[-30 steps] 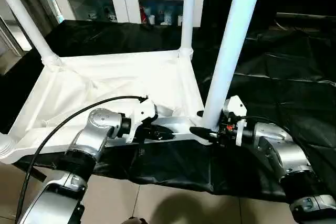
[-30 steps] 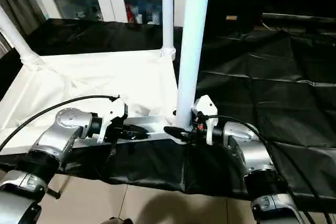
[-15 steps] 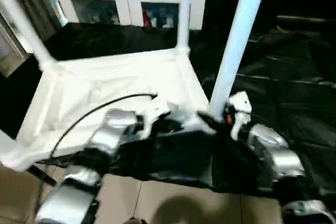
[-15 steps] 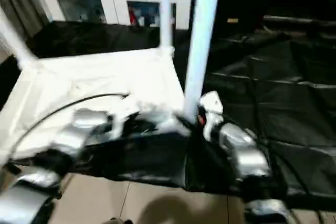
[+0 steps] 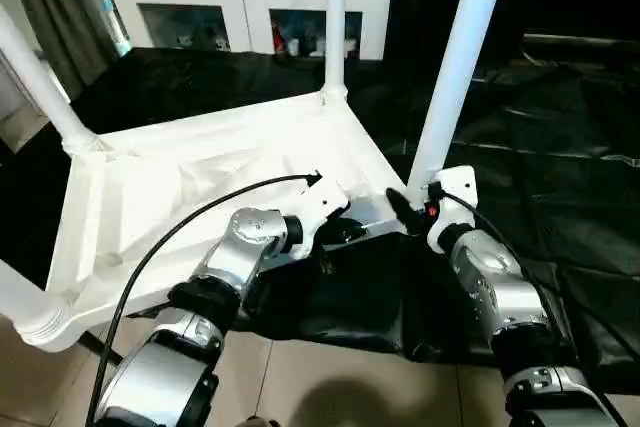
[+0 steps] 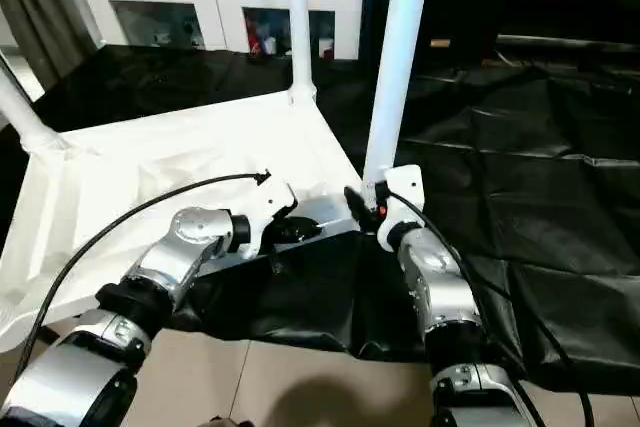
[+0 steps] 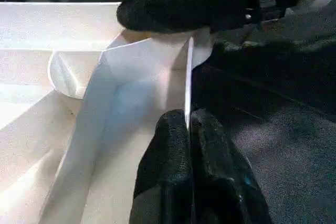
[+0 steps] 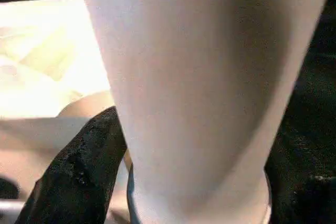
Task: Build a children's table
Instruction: Rotate leg to tighten
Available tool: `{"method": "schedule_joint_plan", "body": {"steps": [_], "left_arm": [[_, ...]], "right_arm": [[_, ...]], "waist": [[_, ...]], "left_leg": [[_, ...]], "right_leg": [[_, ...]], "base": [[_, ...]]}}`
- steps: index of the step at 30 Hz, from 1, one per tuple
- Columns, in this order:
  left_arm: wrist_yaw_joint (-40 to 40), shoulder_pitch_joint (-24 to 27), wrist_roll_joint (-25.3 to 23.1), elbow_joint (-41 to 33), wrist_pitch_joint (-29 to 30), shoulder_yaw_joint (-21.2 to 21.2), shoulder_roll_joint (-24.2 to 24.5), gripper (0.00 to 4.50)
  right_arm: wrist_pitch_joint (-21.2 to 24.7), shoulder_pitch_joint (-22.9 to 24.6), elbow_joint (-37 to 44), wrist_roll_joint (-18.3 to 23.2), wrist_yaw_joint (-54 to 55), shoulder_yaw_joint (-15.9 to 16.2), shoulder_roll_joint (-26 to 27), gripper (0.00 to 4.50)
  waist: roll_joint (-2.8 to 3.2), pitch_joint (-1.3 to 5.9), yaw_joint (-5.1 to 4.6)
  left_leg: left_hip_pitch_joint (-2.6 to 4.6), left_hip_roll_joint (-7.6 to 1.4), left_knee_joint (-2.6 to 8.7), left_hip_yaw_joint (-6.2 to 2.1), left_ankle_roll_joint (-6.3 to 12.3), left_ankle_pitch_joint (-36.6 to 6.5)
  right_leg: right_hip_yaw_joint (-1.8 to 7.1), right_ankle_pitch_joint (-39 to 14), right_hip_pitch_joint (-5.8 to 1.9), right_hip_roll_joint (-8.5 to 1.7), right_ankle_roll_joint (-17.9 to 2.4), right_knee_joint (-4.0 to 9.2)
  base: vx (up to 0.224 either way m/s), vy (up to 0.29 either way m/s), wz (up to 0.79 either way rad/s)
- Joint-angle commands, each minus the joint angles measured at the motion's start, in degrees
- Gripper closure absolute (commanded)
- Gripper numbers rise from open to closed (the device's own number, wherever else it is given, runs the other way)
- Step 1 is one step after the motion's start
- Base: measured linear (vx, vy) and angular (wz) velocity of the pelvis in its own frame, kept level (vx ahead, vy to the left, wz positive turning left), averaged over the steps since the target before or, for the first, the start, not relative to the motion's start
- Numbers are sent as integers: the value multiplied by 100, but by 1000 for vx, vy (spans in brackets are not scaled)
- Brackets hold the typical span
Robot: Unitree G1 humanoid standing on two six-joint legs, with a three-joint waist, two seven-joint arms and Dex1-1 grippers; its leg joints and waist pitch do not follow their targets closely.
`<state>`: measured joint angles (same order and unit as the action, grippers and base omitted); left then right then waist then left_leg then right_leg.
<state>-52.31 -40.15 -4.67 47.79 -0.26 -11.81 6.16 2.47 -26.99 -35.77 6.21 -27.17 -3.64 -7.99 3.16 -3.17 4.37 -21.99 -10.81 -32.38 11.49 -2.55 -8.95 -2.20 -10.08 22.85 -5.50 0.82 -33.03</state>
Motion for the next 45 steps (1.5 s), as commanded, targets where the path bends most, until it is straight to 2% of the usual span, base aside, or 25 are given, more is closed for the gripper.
{"method": "schedule_joint_plan", "body": {"steps": [1, 4, 5, 8, 9, 10, 11, 13, 16, 18, 23, 27, 29, 32, 34, 35, 36, 37, 38, 39, 40, 41, 42, 43, 45], "left_arm": [[-196, -54, 248, -181, -150, -67, -181, 450], [-768, 62, 291, -296, -176, -127, 168, 450], [-929, 99, 309, -341, -179, -145, 260, 450], [-1189, 151, 339, -406, -192, -166, 405, 450], [-1640, 240, 422, -541, -158, -175, 638, 450], [-1725, 255, 441, -566, -149, -175, 681, 450], [-1909, 288, 485, -623, -127, -172, 772, 450], [-2173, 344, 554, -722, -57, -171, 911, 450], [-2469, 430, 641, -853, 16, -170, 1113, 450], [-2537, 477, 710, -903, 60, -119, 1190, 450], [-2580, 535, 777, -1005, 118, -77, 1248, 450], [-2543, 588, 811, -1066, 145, -55, 1251, 450], [-2497, 618, 828, -1099, 159, -49, 1230, 450], [-2244, 628, 760, -1069, 69, -38, 1164, 450], [-1933, 595, 665, -985, 28, -15, 1083, 450], [-1577, 534, 572, -870, -5, 18, 975, 450], [-1577, 534, 572, -870, -5, 18, 975, 450], [-1310, 487, 505, -787, -18, 44, 893, 450], [-561, 289, 407, -520, 24, 130, 549, 450], [-370, 240, 385, -459, 40, 152, 457, 450], [-164, 187, 365, -395, 65, 177, 352, 450], [-134, 178, 360, -387, 64, 175, 330, 450], [105, 112, 324, -325, 58, 167, 152, 450], [230, 81, 301, -305, 46, 149, 41, 450], [548, 11, 252, -250, 33, 53, -354, 450]], "right_arm": [[222, 123, 45, 73, -905, 786, 223, 101], [231, 162, 261, 248, -1721, 872, -191, 101], [243, 179, 327, 288, -1923, 890, -294, 101], [250, 207, 431, 323, -2246, 898, -466, 101], [325, 263, 570, 346, -2824, 963, -776, 101], [337, 274, 596, 348, -2932, 980, -837, 101], [364, 300, 649, 351, -3165, 1021, -971, 101], [390, 323, 703, 366, -3420, 1054, -1118, 101], [417, 346, 774, 407, -3650, 1094, -1263, 101], [416, 362, 803, 428, -3747, 1127, -1304, 101], [484, 418, 902, 496, -3879, 1138, -1299, 136], [562, 500, 1001, 541, -3933, 1178, -1279, 173], [595, 571, 1076, 556, -3904, 1199, -1266, 177], [616, 680, 1117, 482, -3692, 1200, -1218, 178], [567, 700, 996, 339, -3283, 1146, -1115, 178], [523, 672, 791, 172, -2690, 1046, -967, 178], [523, 672, 791, 172, -2690, 1046, -967, 179], [490, 643, 626, 46, -2222, 964, -851, 179], [547, 534, 223, -71, -1051, 689, -472, 179], [572, 510, 131, -93, -754, 617, -372, 180], [608, 488, 43, -104, -448, 538, -264, 180], [609, 483, 32, -105, -408, 531, -245, 180], [615, 447, -57, -116, -89, 474, -91, 180], [610, 432, -89, -122, 67, 457, -1, 180], [575, 292, -226, -134, 575, 441, 362, 180]], "waist": [[-117, 311, -17], [-110, 323, 5], [-114, 341, 12], [-104, 356, 35], [-105, 364, 43], [-105, 364, 43], [-95, 378, 74], [-95, 391, 74], [-100, 384, 69], [-97, 368, 73], [-100, 341, 66], [-100, 342, 66], [-105, 341, 70], [-102, 333, 69], [-95, 311, 62], [-85, 278, 43], [-89, 272, 32], [-106, 267, 13], [-82, 243, -21], [-98, 228, -52], [-98, 228, -52], [-102, 214, -70], [-77, 203, -85], [-92, 196, -96], [-70, 179, -111]], "left_leg": [[113, -198, 426, -117, 197, -1956], [100, -204, 404, -101, 284, -1767], [51, -204, 383, -89, 383, -1536], [77, -223, 345, -69, 464, -1374], [67, -226, 339, -77, 489, -1278], [67, -226, 339, -77, 489, -1278], [68, -235, 316, -77, 580, -1073], [68, -236, 295, -70, 662, -925], [75, -235, 284, -54, 750, -893], [80, -236, 294, -55, 683, -1013], [97, -251, 332, -63, 499, -1255], [97, -246, 327, -60, 493, -1199], [87, -242, 321, -59, 536, -1113], [91, -240, 324, -59, 530, -1139], [100, -245, 346, -60, 451, -1313], [101, -245, 376, -66, 346, -1508], [123, -241, 391, -70, 272, -1659], [125, -228, 406, -89, 157, -1805], [154, -224, 432, -93, 22, -1988], [205, -206, 440, -113, -116, -2241], [205, -206, 440, -113, -116, -2241], [196, -194, 455, -135, -112, -2390], [203, -195, 459, -135, -97, -2468], [225, -190, 455, -141, -98, -2584], [213, -186, 473, -160, -80, -2674]], "right_leg": [[142, -2079, -151, -268, -984, 470], [133, -1737, -178, -260, -1114, 427], [119, -1456, -223, -265, -1196, 383], [114, -1239, -197, -257, -1326, 354], [102, -1107, -221, -255, -1394, 326], [102, -1107, -221, -255, -1394, 326], [98, -689, -222, -232, -1479, 275], [96, -322, -226, -230, -1604, 221], [96, -181, -222, -226, -1703, 211], [95, -423, -219, -241, -1688, 232], [112, -911, -207, -249, -1584, 276], [117, -774, -207, -238, -1588, 266], [115, -643, -212, -241, -1588, 256], [113, -732, -204, -242, -1575, 270], [119, -1005, -186, -244, -1524, 305], [125, -1305, -164, -249, -1460, 339], [124, -1509, -160, -246, -1415, 359], [132, -1832, -166, -269, -1301, 385], [144, -2111, -115, -256, -1208, 425], [138, -2456, -95, -253, -1109, 460], [138, -2456, -95, -253, -1109, 460], [136, -2779, -92, -271, -939, 517], [148, -2856, -55, -275, -904, 536], [142, -2993, -42, -266, -828, 568], [140, -3158, -28, -268, -720, 599]], "base": [[0, 0, 0], [0, 0, 0], [0, 0, 0], [0, 0, 0], [0, 0, 0], [0, 0, 0], [0, 0, 0], [0, 0, 0], [0, 0, 0], [0, 0, 0], [0, 0, 0], [0, 0, 0], [0, 0, 0], [0, 0, 0], [0, 0, 0], [0, 0, 0], [0, 0, 0], [0, 0, 0], [0, 0, 0], [0, 0, 0], [-61, 11, 0], [-61, 11, 0], [0, 0, 0], [0, 0, 0], [0, 0, 0]]}}
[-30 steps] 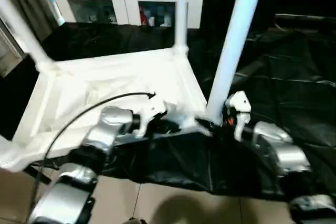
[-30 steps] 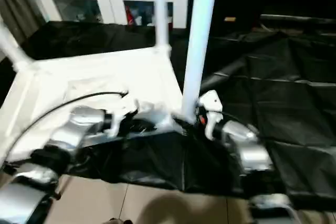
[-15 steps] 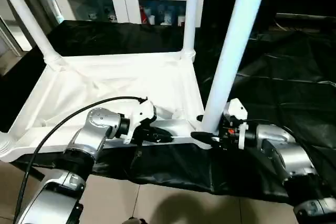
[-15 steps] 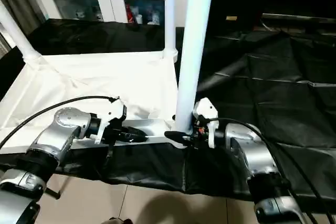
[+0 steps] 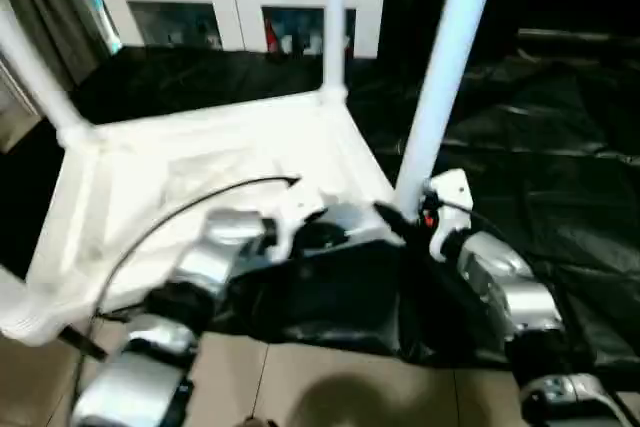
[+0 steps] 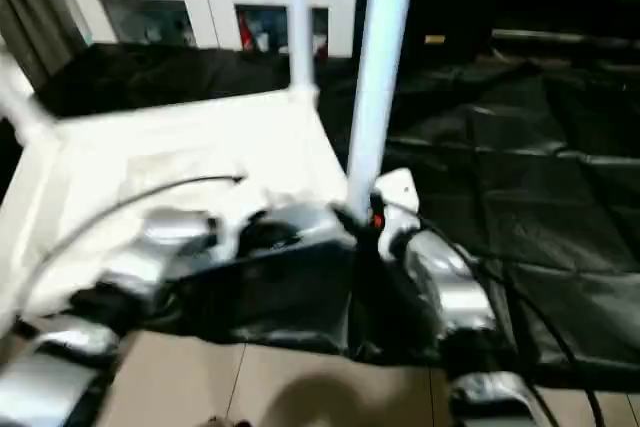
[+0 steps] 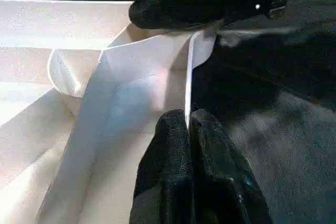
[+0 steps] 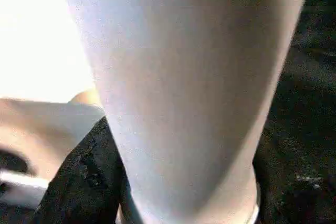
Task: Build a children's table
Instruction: Rotate leg to tighten
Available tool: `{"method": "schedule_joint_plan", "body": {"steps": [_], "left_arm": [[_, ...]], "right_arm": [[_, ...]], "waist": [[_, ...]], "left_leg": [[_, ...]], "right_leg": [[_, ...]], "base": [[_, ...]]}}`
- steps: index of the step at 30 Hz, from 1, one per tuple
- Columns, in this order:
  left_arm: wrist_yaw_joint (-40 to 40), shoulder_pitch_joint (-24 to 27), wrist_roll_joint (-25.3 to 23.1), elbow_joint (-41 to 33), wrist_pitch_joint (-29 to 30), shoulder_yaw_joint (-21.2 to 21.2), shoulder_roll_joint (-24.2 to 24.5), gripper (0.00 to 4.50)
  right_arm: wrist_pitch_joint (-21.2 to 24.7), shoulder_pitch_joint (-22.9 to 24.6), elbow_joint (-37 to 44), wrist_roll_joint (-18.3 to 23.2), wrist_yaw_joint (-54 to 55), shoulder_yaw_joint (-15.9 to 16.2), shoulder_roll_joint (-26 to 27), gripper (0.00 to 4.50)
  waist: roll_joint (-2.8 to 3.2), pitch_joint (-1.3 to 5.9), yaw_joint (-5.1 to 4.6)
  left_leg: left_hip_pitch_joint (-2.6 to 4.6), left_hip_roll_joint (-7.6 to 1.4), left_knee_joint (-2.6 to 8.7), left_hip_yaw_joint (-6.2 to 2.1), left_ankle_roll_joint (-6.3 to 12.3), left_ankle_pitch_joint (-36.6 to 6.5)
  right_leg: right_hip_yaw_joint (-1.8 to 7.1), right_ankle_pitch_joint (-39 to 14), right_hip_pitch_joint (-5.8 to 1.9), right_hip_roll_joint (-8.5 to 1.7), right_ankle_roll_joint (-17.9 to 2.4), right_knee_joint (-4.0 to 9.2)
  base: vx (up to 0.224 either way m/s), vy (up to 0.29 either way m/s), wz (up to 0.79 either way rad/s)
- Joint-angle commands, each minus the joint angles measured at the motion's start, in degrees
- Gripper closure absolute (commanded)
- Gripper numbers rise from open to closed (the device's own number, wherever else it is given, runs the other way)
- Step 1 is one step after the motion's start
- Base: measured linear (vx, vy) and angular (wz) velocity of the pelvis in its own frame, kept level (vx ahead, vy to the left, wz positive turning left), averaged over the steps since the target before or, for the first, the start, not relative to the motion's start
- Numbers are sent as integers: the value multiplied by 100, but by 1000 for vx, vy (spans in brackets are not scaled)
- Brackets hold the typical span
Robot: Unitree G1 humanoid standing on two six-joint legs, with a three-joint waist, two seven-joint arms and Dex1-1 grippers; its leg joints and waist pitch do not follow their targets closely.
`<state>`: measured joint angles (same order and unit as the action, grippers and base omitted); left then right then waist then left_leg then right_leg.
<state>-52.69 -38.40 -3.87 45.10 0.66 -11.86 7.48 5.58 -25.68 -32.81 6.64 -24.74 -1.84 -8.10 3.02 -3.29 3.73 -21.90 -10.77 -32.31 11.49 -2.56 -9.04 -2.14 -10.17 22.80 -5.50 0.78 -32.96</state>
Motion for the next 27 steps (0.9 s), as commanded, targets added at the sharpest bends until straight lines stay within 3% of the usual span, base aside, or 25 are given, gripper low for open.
{"method": "schedule_joint_plan", "body": {"steps": [1, 2, 5, 8, 11, 13, 17, 21, 26, 27], "left_arm": [[613, -168, 168, 25, -64, 47, -524, 450], [628, -166, 172, 17, -77, 22, -587, 450], [592, -153, 172, 7, -120, -19, -660, 450], [337, -102, 202, -35, -173, -50, -601, 450], [-50, -6, 242, -161, -170, -99, -428, 450], [-293, 52, 259, -235, -163, -129, -299, 450], [-1002, 188, 355, -414, -192, -167, 116, 450], [-1575, 276, 484, -600, -157, -145, 434, 450], [-2088, 369, 609, -802, -66, -113, 786, 450], [-2088, 369, 609, -802, -66, -113, 786, 450]], "right_arm": [[260, 146, -534, -182, 376, 266, 411, 180], [228, 118, -550, -198, 401, 300, 476, 180], [41, 84, -548, -257, 296, 401, 559, 180], [50, 75, -438, 35, -158, 298, 594, 110], [112, 135, -214, 123, -641, 414, 401, 98], [113, 183, -59, 115, -974, 538, 230, 60], [137, 324, 470, 418, -2111, 695, -311, 60], [205, 356, 653, 545, -2898, 679, -702, 60], [112, 318, 692, 509, -3540, 723, -1124, 60], [112, 318, 692, 509, -3540, 723, -1124, 60]], "waist": [[-57, 191, -55], [-80, 196, -63], [-68, 194, -66], [-71, 215, -53], [-72, 221, -44], [-72, 230, -34], [-62, 257, 2], [-62, 280, 14], [-39, 328, 49], [-39, 328, 49]], "left_leg": [[208, -190, 472, -164, -100, -2699], [206, -177, 475, -175, -109, -2758], [188, -177, 491, -188, -33, -2759], [173, -184, 504, -172, 47, -2586], [112, -204, 526, -166, 120, -2385], [103, -218, 516, -144, 176, -2217], [76, -233, 470, -101, 354, -1836], [64, -239, 436, -81, 404, -1596], [56, -242, 348, -62, 626, -1048], [56, -242, 348, -62, 626, -1048]], "right_leg": [[129, -3189, -15, -265, -694, 599], [112, -3258, -28, -257, -646, 601], [112, -3317, -29, -273, -554, 631], [122, -3046, -51, -274, -615, 626], [123, -2597, -103, -268, -754, 574], [133, -2214, -115, -261, -873, 543], [121, -1646, -170, -252, -1124, 465], [105, -1471, -178, -263, -1263, 432], [94, -387, -194, -230, -1610, 279], [94, -387, -194, -230, -1610, 279]], "base": [[0, 0, 0], [0, 0, 0], [0, 0, 0], [0, 0, 0], [0, 0, 0], [0, 0, 0], [0, 0, 0], [0, 0, 0], [0, 0, 0], [0, 0, 0]]}}
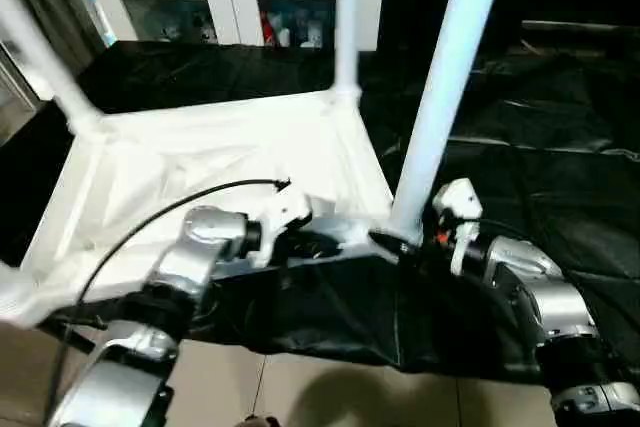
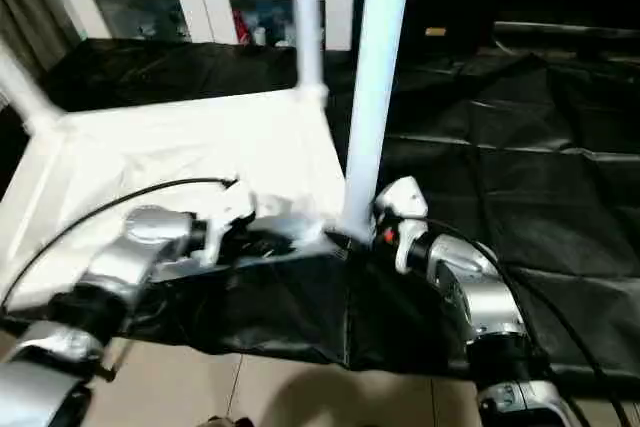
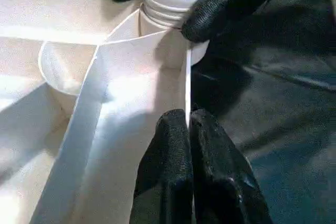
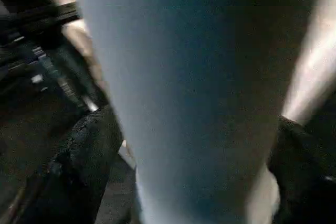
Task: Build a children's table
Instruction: Rotate leg to tighten
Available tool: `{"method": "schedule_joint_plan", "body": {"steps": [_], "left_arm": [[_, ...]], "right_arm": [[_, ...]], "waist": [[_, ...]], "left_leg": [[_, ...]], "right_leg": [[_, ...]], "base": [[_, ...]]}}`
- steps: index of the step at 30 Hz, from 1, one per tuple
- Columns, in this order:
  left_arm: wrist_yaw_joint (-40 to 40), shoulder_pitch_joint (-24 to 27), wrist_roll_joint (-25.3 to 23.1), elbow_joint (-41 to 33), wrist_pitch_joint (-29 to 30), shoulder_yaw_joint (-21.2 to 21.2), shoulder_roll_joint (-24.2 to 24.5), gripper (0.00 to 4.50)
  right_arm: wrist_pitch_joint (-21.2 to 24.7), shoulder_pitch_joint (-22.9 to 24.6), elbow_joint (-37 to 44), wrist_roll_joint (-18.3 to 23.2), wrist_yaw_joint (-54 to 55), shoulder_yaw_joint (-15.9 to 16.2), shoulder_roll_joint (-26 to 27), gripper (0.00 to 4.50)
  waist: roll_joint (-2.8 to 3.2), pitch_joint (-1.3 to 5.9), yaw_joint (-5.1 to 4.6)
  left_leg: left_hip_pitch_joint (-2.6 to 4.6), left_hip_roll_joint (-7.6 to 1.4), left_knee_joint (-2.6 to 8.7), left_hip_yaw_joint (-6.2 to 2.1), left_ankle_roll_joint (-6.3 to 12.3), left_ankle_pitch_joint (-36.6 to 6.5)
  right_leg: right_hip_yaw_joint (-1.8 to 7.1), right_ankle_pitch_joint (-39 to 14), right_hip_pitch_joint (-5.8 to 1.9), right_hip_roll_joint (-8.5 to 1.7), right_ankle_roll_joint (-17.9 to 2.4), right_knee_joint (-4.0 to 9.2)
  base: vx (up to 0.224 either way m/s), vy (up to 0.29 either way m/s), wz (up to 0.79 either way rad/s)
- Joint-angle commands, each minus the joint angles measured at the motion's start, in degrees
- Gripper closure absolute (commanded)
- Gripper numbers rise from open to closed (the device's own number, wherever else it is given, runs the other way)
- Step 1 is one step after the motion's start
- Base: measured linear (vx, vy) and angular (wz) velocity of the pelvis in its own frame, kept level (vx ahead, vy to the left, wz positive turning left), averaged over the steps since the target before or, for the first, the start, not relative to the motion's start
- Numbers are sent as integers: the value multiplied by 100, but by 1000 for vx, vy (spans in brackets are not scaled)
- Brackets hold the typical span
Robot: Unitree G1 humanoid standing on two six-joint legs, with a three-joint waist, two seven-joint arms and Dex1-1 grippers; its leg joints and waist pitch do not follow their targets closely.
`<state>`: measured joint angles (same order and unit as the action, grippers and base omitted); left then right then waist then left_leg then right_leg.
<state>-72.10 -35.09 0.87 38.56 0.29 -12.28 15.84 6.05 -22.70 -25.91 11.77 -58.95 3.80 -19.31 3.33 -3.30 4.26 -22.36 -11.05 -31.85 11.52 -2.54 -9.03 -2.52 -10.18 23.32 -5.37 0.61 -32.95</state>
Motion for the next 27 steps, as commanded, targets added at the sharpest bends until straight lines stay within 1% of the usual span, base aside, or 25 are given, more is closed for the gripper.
{"method": "schedule_joint_plan", "body": {"steps": [1, 2, 4, 5, 7, 8, 9, 11, 14, 16, 18, 19, 21, 22, 23, 24, 25, 26, 27], "left_arm": [[-170, 49, 153, -167, -23, -58, -25, 450], [-276, 88, 238, -239, 35, -45, 50, 450], [-354, 110, 271, -274, 54, -33, 87, 450], [-411, 134, 306, -317, 75, -31, 116, 450], [-431, 144, 323, -337, 92, -32, 123, 450], [-446, 147, 330, -340, 100, -27, 123, 450], [-454, 146, 332, -336, 104, -21, 121, 450], [-458, 143, 333, -328, 106, -17, 115, 450], [-443, 150, 340, -343, 123, -20, 106, 450], [-434, 149, 343, -344, 123, -21, 104, 450], [-302, 125, 322, -297, 107, 0, 49, 450], [-112, 87, 268, -224, 57, 25, -13, 450], [285, 5, 156, -73, 10, 73, -131, 450], [334, -6, 142, -54, 8, 79, -145, 450], [810, -135, -5, 155, -7, 110, -289, 450], [1189, -233, -123, 314, -18, 116, -408, 450], [1468, -306, -191, 431, -24, 129, -510, 450], [1646, -357, -231, 509, -26, 139, -576, 450], [1782, -402, -251, 568, -18, 148, -647, 450]], "right_arm": [[70, 18, 9, 6, -187, 174, -48, 60], [69, 5, 25, 47, -346, 209, -158, 60], [67, -17, 15, 78, -461, 196, -201, 60], [43, -64, -25, 123, -573, 150, -214, 86], [35, -77, -28, 141, -615, 139, -216, 86], [-3, -87, -39, 136, -647, 139, -217, 106], [-29, -92, -48, 130, -664, 144, -218, 106], [-46, -96, -61, 127, -679, 147, -222, 125], [8, -45, 0, 194, -723, 173, -238, 160], [34, -27, 20, 205, -733, 171, -236, 168], [103, 45, 52, 187, -659, 162, -210, 174], [138, 84, 16, 117, -437, 151, -143, 175], [138, 125, -100, -42, 39, 123, 2, 176], [133, 128, -116, -62, 98, 119, 19, 177], [32, 99, -371, -296, 832, 50, 223, 177], [-17, 56, -594, -441, 1417, -25, 387, 177], [-53, 24, -754, -524, 1835, -90, 514, 177], [-73, 0, -855, -569, 2088, -131, 591, 177], [-77, -21, -927, -598, 2302, -163, 659, 178]], "waist": [[-66, 326, 12], [-74, 337, 20], [-78, 330, 26], [-79, 331, 38], [-77, 326, 54], [-79, 319, 60], [-78, 331, 61], [-76, 337, 65], [-67, 352, 67], [-70, 358, 73], [-76, 360, 74], [-82, 357, 73], [-77, 358, 77], [-76, 338, 63], [-91, 320, 55], [-85, 304, 42], [-78, 279, 17], [-88, 262, -4], [-83, 265, -4]], "left_leg": [[106, -213, 288, -58, 656, -1008], [111, -214, 284, -60, 669, -995], [111, -217, 285, -54, 674, -1023], [117, -218, 285, -51, 659, -1095], [124, -221, 291, -53, 613, -1140], [127, -225, 298, -55, 584, -1166], [131, -223, 294, -54, 571, -1166], [134, -224, 289, -56, 552, -1113], [130, -218, 271, -54, 577, -1028], [131, -215, 263, -55, 607, -987], [124, -210, 255, -53, 624, -967], [118, -211, 252, -52, 631, -944], [124, -212, 255, -55, 619, -977], [123, -212, 270, -57, 566, -1073], [130, -213, 287, -60, 479, -1199], [134, -205, 299, -59, 422, -1303], [167, -199, 336, -76, 231, -1606], [199, -185, 358, -91, 66, -1874], [210, -182, 365, -99, 30, -1937]], "right_leg": [[131, -217, -248, -242, -1652, 256], [128, -190, -266, -246, -1668, 245], [130, -237, -263, -248, -1672, 251], [135, -414, -264, -258, -1659, 265], [138, -564, -257, -257, -1628, 275], [141, -641, -253, -256, -1608, 283], [142, -659, -258, -258, -1603, 280], [145, -618, -256, -252, -1607, 270], [141, -439, -264, -248, -1633, 249], [139, -359, -267, -246, -1652, 239], [138, -337, -274, -248, -1660, 235], [141, -314, -276, -249, -1662, 233], [137, -406, -267, -249, -1641, 243], [139, -570, -254, -244, -1606, 266], [146, -822, -243, -256, -1551, 293], [148, -1016, -226, -253, -1511, 313], [156, -1539, -207, -275, -1397, 369], [160, -2020, -198, -282, -1253, 419], [164, -2143, -197, -284, -1186, 435]], "base": [[0, 0, 0], [0, 0, 0], [0, 0, 0], [0, 0, 0], [0, 0, 0], [0, 0, 0], [0, 0, 0], [0, 0, 0], [0, 0, 0], [0, 0, 0], [0, 0, 0], [0, 0, 0], [0, 0, 0], [0, 0, 0], [0, 0, 0], [0, 0, 0], [0, 0, 0], [0, 0, 0], [0, 0, 0]]}}
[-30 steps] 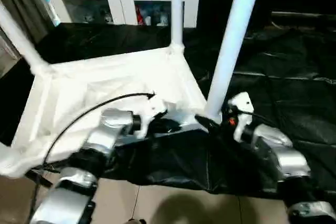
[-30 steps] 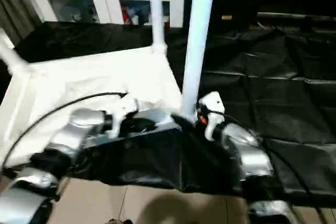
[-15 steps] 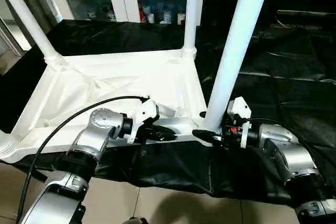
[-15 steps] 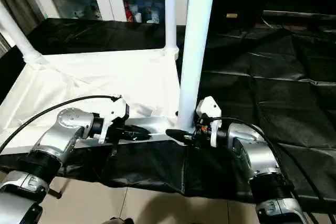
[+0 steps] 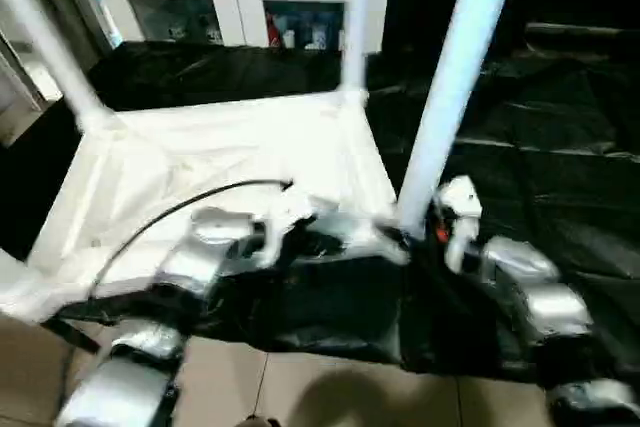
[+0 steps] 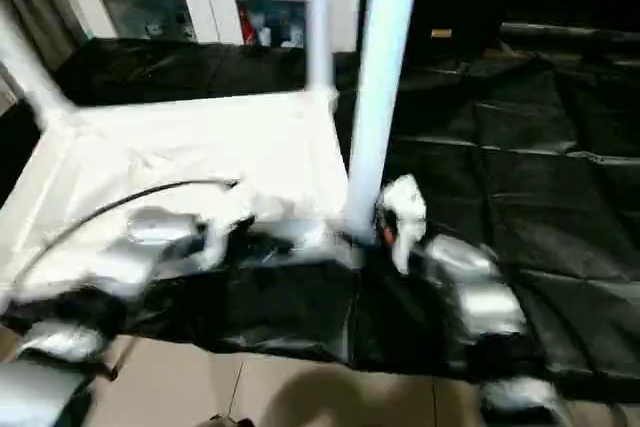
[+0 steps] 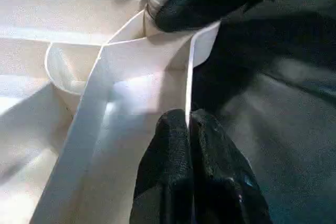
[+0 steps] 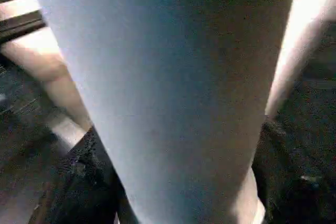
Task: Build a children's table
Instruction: Rotate leg to tighten
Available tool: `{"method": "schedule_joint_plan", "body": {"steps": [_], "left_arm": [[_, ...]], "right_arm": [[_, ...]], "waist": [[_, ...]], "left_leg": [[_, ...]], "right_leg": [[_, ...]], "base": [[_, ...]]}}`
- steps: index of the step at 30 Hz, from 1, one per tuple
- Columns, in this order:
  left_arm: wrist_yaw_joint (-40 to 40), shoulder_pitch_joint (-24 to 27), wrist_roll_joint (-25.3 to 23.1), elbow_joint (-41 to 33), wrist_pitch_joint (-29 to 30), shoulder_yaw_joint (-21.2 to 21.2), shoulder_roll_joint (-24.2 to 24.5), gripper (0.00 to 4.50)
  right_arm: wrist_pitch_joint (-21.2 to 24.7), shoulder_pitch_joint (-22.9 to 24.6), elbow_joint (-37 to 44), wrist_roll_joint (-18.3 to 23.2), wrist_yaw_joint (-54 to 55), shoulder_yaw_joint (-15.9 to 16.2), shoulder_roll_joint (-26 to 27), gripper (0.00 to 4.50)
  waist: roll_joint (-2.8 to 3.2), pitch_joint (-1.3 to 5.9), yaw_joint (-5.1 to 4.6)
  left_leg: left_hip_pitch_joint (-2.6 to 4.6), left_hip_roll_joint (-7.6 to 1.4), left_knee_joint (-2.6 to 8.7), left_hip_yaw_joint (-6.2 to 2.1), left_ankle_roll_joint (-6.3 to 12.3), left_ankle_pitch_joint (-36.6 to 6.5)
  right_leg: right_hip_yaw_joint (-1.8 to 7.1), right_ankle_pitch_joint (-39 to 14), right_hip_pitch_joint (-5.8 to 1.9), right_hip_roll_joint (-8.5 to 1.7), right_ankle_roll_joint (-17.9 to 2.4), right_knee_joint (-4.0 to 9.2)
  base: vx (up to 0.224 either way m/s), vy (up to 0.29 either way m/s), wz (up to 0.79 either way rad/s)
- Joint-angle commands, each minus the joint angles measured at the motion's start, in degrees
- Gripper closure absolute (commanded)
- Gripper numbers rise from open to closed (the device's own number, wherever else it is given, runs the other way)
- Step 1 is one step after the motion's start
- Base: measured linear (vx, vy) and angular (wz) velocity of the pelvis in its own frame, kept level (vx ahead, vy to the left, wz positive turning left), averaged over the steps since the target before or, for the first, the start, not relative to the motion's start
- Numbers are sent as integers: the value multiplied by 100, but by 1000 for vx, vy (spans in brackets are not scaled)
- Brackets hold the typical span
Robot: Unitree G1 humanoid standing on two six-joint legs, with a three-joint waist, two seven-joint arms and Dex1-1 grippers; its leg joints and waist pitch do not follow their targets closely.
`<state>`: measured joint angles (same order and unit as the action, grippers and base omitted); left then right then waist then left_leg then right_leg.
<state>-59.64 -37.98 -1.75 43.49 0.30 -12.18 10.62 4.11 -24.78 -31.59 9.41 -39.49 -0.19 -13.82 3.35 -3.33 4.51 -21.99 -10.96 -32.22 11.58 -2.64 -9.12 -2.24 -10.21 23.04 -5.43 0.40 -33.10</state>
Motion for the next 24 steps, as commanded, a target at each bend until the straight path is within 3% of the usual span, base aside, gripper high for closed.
{"method": "schedule_joint_plan", "body": {"steps": [1, 4, 7, 12, 13, 19, 24], "left_arm": [[730, -165, -30, 135, 3, 128, -239, 450], [1113, -257, -99, 229, 47, 84, -515, 450], [1417, -353, -158, 336, 39, 20, -844, 450], [1338, -451, -165, 482, -86, -36, -1000, 450], [1333, -456, -165, 492, -90, -31, -995, 450], [596, -277, -64, 274, -173, -72, -685, 450], [-565, 2, 65, -71, -233, -235, -63, 450]], "right_arm": [[140, 167, -434, -381, 594, 204, 211, 178], [192, 116, -559, -420, 1207, 121, 480, 178], [322, 45, -612, -390, 1737, 43, 874, 178], [146, -13, -513, -292, 1429, 213, 1101, 178], [147, -17, -502, -248, 1384, 206, 1101, 122], [125, 10, -197, -147, 457, 378, 685, 99], [164, 299, 528, 194, -1188, 641, -113, 99]], "waist": [[-84, 259, -41], [-85, 253, -57], [-27, 245, -62], [-40, 254, -59], [-35, 257, -57], [-45, 287, -59], [-52, 333, -18]], "left_leg": [[174, -196, 418, -112, 26, -1994], [187, -190, 432, -115, 4, -2156], [195, -185, 448, -136, -41, -2325], [167, -176, 462, -149, 3, -2368], [159, -179, 463, -149, 22, -2348], [103, -189, 449, -137, 136, -2023], [51, -197, 358, -93, 494, -1371]], "right_leg": [[148, -2206, -158, -273, -1085, 475], [155, -2310, -126, -258, -977, 509], [151, -2464, -109, -263, -902, 528], [150, -2466, -120, -268, -804, 549], [150, -2393, -125, -267, -821, 543], [141, -1826, -175, -266, -980, 479], [117, -865, -254, -259, -1306, 362]], "base": [[0, 0, 0], [0, 0, 0], [0, 0, 0], [0, 0, 0], [0, 0, 0], [0, 0, 0], [0, 0, 0]]}}
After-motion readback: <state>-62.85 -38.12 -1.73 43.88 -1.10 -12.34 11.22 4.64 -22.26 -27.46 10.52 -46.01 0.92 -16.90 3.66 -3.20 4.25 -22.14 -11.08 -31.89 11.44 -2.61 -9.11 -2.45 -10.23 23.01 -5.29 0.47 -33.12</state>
